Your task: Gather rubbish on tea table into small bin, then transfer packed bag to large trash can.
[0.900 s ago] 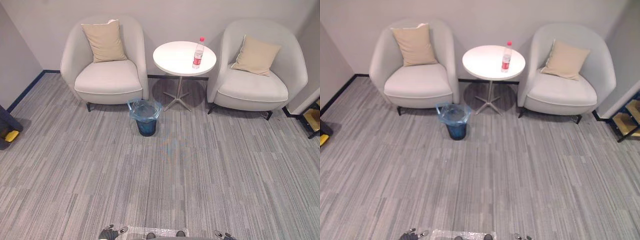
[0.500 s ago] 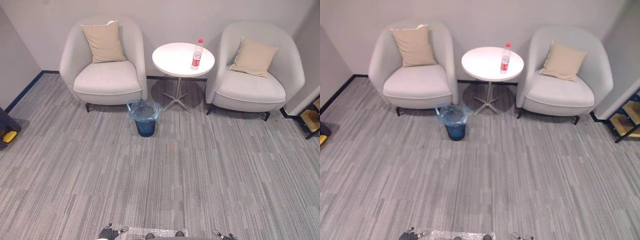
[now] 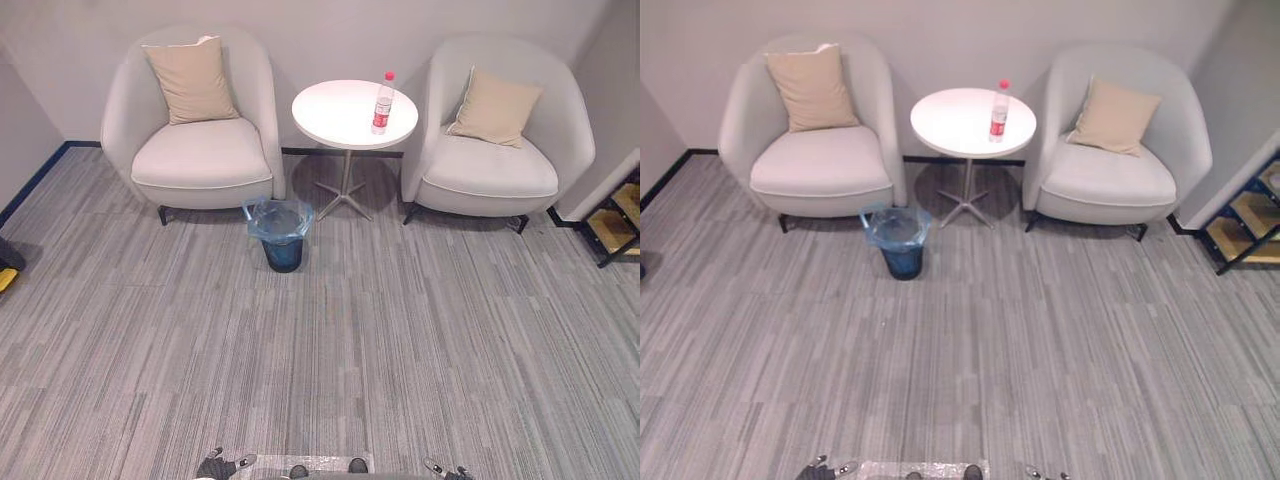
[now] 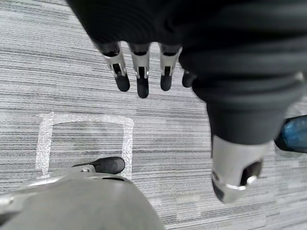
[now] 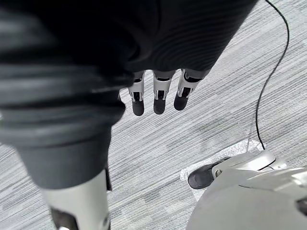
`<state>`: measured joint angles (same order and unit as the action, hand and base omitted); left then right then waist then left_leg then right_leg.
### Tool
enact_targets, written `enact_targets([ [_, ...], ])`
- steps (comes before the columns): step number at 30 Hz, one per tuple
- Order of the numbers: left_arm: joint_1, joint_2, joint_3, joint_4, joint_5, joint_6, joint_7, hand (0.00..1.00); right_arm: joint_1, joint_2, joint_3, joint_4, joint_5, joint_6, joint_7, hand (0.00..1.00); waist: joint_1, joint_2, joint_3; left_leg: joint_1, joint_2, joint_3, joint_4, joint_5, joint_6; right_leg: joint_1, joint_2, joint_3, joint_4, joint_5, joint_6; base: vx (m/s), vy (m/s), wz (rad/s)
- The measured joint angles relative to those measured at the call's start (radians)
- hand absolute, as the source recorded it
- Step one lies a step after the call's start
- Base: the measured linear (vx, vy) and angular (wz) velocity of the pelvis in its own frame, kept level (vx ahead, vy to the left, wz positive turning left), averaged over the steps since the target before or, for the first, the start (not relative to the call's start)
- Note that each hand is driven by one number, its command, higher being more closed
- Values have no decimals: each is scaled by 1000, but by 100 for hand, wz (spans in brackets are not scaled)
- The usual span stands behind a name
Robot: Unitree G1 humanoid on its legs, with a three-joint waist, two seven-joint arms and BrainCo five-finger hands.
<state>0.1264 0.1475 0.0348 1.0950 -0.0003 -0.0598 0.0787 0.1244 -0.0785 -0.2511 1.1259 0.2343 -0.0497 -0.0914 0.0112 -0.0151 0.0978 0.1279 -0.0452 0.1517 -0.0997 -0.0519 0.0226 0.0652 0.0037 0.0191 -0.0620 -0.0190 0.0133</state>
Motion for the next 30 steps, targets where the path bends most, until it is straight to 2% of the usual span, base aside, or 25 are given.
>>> enact_targets([
  [6, -12, 2, -2, 0, -1, 2, 1, 0, -7, -1, 2, -11, -1, 0, -1, 0, 5, -3, 1, -34, 9, 49, 27, -20, -4, -53, 11, 42, 30, 1, 0, 8, -24, -26],
  [9, -23, 7, -6, -1, -1, 3, 4, 0, -17, -1, 6, -14, -1, 0, -1, 0, -4, -2, 3, -59, 15, 62, 66, -40, -9, -70, 13, 48, 40, 0, 0, 16, -32, -14],
  [12, -37, 5, -6, -3, -1, 3, 5, 0, -18, -2, 11, -14, -1, -1, -1, 0, -5, 3, 7, -63, 26, 62, 100, -63, -23, -68, 16, 36, 65, -22, -9, 18, -50, 6],
  [13, -40, 4, -5, -4, -2, 2, 5, 0, -17, -3, 11, -16, 0, -3, -1, 0, -6, 6, 10, -85, 37, 61, 163, -97, -32, -72, 19, 23, 95, -42, -15, 30, -81, 12],
  [14, -47, 1, -1, -5, -2, 2, 4, 0, -16, -4, 12, -16, 1, -10, -1, 0, -7, 14, 17, -131, 65, 61, 287, -158, -55, -81, 27, 9, 134, -75, -26, 28, -86, 12],
  [16, -46, -5, 39, -18, -2, 3, 3, 0, -17, 2, 12, -26, 3, -12, -6, 0, -2, 11, 27, -194, 91, 72, 445, -187, -86, -79, 31, 6, 161, -111, -43, 10, -110, 9],
  [17, -44, -19, 83, -59, -4, 4, 2, 0, -8, 1, 16, -54, 4, -13, -9, 0, -2, 12, 45, -273, 124, 87, 648, -184, -87, -78, 32, 3, 198, -136, -54, 8, -123, -1],
  [18, -38, -36, 113, -82, -4, 5, 3, 0, -2, -4, 20, -70, 5, -17, -9, 0, 2, 24, 57, -315, 147, 86, 765, -166, -81, -74, 37, 4, 226, -157, -64, 23, -90, -11],
  [19, -32, -47, 135, -95, -4, 5, 3, 0, 4, -5, 20, -89, 5, -18, -12, 0, 3, 30, 61, -351, 160, 87, 857, -131, -78, -70, 38, 11, 248, -173, -68, 44, -28, -12],
  [20, -29, -51, 145, -100, -6, 6, 4, 0, 3, -5, 22, -94, 6, -19, -15, 0, 6, 21, 68, -380, 165, 87, 904, -125, -68, -65, 33, 18, 260, -182, -78, 84, -3, -18],
  [21, -16, -55, 151, -116, -17, 5, 5, 0, 3, -5, 23, -97, 7, -19, -20, 0, 10, 24, 66, -407, 177, 86, 956, -146, -55, -54, 26, 37, 284, -202, -88, 177, 13, -31],
  [22, -15, -56, 150, -123, -23, 5, 5, 0, 4, -5, 23, -99, 9, -19, -27, 0, 14, 23, 69, -421, 177, 84, 933, -182, -61, -34, 11, 56, 286, -216, -87, 199, 23, -31],
  [23, -15, -56, 150, -124, -23, 5, 5, 0, 3, -5, 23, -99, 9, -19, -28, 0, 14, 23, 69, -427, 174, 85, 918, -186, -65, -29, 7, 62, 284, -218, -86, 275, 81, -43],
  [24, -14, -59, 150, -132, -24, 1, 5, 0, 4, -5, 23, -103, 9, -19, -29, 0, 24, 22, 69, -445, 161, 85, 802, -183, -71, -27, -16, 85, 282, -234, -71, 223, 100, -33],
  [25, -15, -60, 151, -132, -24, 0, 6, 0, 4, -5, 23, -104, 9, -19, -30, 0, 27, 22, 69, -447, 156, 83, 768, -182, -71, -26, -21, 91, 283, -239, -70, 384, 212, -52],
  [27, -16, -67, 153, -128, -24, -2, 9, 0, 3, -5, 24, -116, 8, -18, -35, 0, 40, 26, 66, -433, 101, 18, 516, -125, -90, -13, -48, 128, 274, -275, -34, 304, 188, -45],
  [28, -13, -71, 150, -124, -24, -2, 9, 0, 4, -7, 24, -116, 8, -18, -35, 0, 44, 31, 60, -421, 93, -9, 470, -112, -91, -11, -47, 134, 274, -285, -28, 291, 252, -58],
  [29, -2, -66, 151, -114, -26, -2, 8, 0, -2, -1, 27, -104, 3, -16, -35, 0, 52, 28, 42, -418, 80, -13, 469, -83, -46, -7, -52, 167, 291, -314, -6, 383, 299, -53],
  [30, 3, -55, 152, -114, -26, -3, 7, 0, -3, 15, 31, -105, 3, -16, -34, 0, 52, 7, 27, -420, 66, 7, 475, -108, -41, -8, -70, 174, 309, -320, 13, 547, 385, -57],
])
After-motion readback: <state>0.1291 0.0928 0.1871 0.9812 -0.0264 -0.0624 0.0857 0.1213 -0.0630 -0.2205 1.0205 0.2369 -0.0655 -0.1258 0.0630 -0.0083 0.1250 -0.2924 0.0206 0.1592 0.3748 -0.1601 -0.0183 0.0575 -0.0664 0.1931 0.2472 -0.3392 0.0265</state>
